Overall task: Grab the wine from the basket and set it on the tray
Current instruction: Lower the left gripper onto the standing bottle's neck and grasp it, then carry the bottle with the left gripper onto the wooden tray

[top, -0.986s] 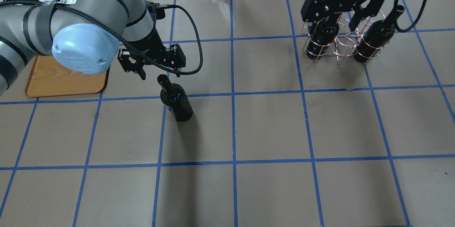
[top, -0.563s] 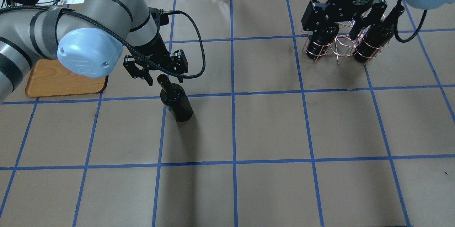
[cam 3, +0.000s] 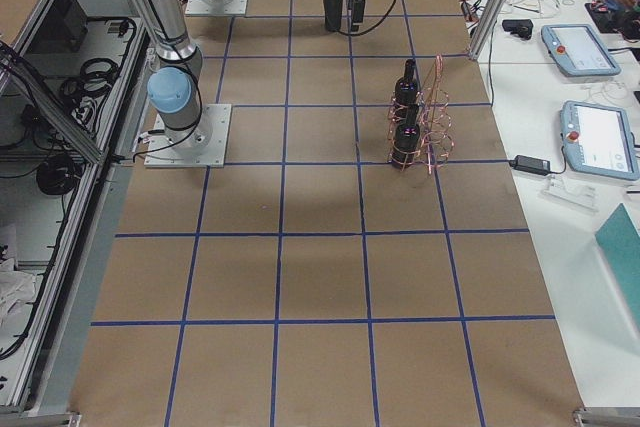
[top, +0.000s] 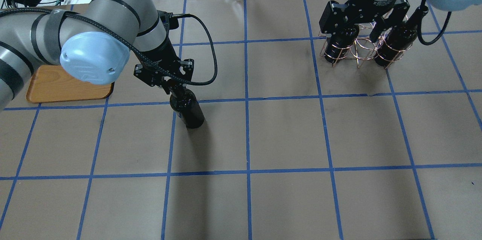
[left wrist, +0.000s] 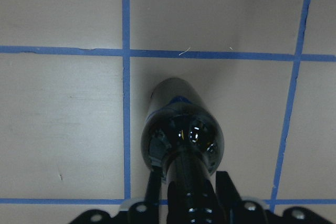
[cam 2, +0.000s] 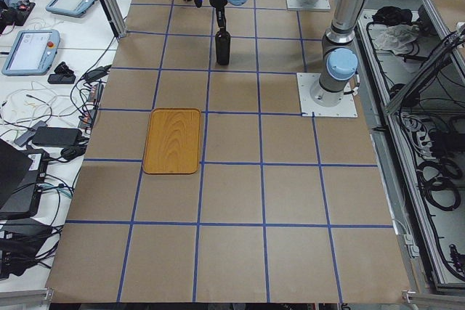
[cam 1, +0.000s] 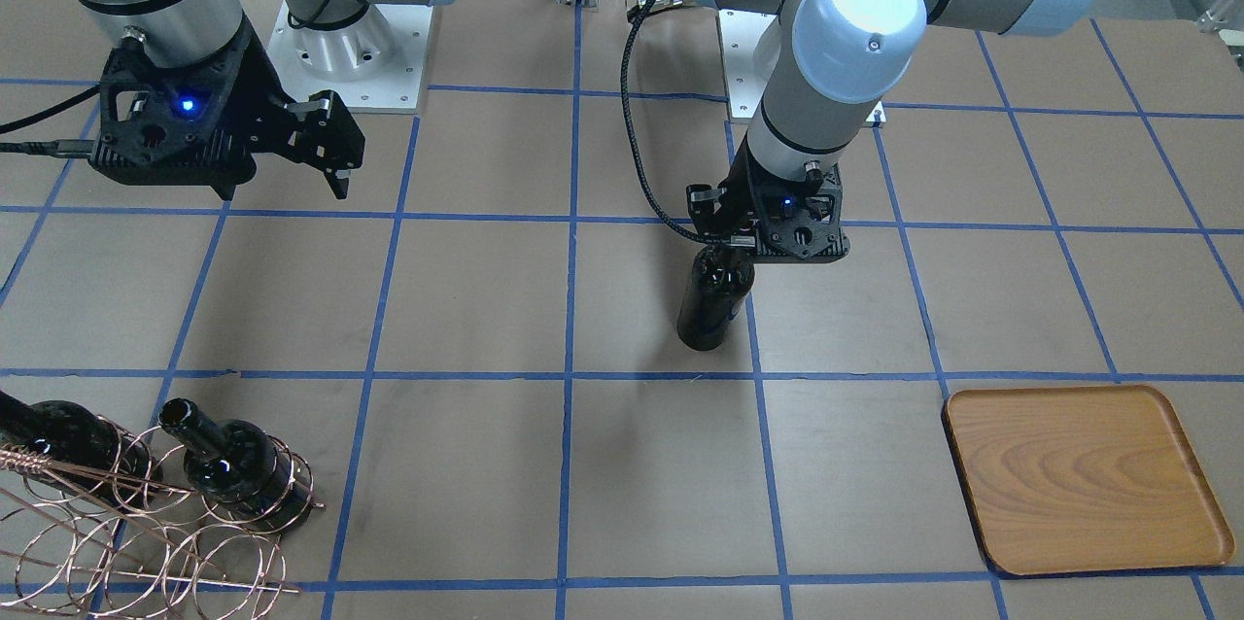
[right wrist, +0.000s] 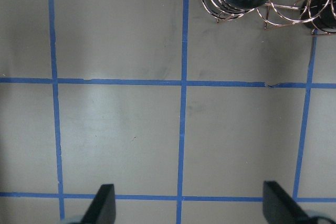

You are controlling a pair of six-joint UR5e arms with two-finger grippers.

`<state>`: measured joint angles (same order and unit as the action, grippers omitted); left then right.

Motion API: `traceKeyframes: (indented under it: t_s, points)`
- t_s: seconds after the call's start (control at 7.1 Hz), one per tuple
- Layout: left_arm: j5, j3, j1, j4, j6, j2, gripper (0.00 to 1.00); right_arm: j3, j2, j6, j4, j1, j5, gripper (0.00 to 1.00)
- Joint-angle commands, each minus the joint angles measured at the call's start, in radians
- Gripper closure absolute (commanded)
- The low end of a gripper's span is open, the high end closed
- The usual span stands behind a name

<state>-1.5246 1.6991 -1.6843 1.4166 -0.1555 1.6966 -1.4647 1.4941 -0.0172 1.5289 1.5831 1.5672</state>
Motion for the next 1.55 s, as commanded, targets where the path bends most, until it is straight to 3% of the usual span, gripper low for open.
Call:
traceKeyframes:
  t_s: [0.0, 0.14, 0.56, 0.85, 1.41]
  points:
    - [-0.003, 0.001, 0.000, 0.001, -0.002, -0.002, 0.84, 0.000, -0.002, -0.001, 0.000, 0.000, -0.001, 0.00]
    - [-0.003, -0.001, 0.000, 0.001, 0.002, -0.008, 1.00, 0.000, -0.002, 0.000, 0.000, 0.000, -0.004, 0.00]
    - [-0.072, -0.048, 0.044, 0.037, 0.068, -0.029, 1.00, -0.002, -0.003, 0.011, 0.030, 0.000, 0.005, 0.00]
    - [-0.078, -0.142, 0.176, 0.128, 0.256, -0.025, 1.00, -0.002, -0.002, 0.013, 0.027, -0.003, 0.004, 0.00]
    - [-0.045, -0.243, 0.480, 0.101, 0.516, 0.067, 1.00, 0.001, 0.018, 0.003, 0.017, -0.008, 0.007, 0.00]
